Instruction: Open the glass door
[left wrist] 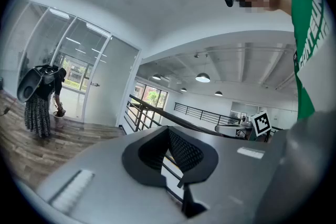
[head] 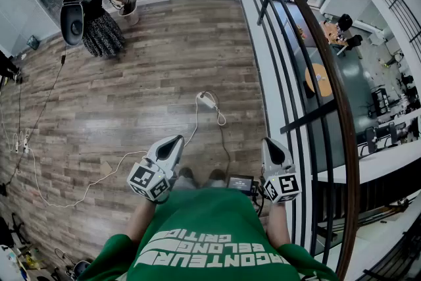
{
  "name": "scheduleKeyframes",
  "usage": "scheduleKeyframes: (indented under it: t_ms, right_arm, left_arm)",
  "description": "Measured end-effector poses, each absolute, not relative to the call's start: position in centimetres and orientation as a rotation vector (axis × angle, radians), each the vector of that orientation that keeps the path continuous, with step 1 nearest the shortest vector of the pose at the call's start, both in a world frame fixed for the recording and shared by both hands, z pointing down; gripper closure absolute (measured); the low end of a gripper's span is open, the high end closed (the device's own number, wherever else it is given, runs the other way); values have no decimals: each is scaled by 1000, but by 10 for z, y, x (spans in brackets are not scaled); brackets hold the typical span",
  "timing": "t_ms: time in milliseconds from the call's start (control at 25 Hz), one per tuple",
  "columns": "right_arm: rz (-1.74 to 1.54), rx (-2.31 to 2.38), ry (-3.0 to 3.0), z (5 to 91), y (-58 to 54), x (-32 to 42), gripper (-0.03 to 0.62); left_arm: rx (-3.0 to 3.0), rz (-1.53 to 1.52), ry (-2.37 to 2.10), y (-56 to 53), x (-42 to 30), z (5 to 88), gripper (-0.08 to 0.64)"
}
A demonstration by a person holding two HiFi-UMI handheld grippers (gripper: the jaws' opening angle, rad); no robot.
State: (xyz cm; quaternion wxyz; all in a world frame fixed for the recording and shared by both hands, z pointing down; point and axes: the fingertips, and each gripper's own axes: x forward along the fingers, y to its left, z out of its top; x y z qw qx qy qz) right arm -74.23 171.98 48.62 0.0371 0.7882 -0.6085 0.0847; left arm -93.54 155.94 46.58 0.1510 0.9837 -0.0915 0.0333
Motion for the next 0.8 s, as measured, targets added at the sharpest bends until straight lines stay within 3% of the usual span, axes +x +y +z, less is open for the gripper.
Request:
scheduleKeyframes:
  t_ms: [800]
  right_arm:
    - [243, 2405, -1880, 492, 1720, -730, 598]
  left_arm:
    - [2824, 121, -258, 1562, -916, 471, 543]
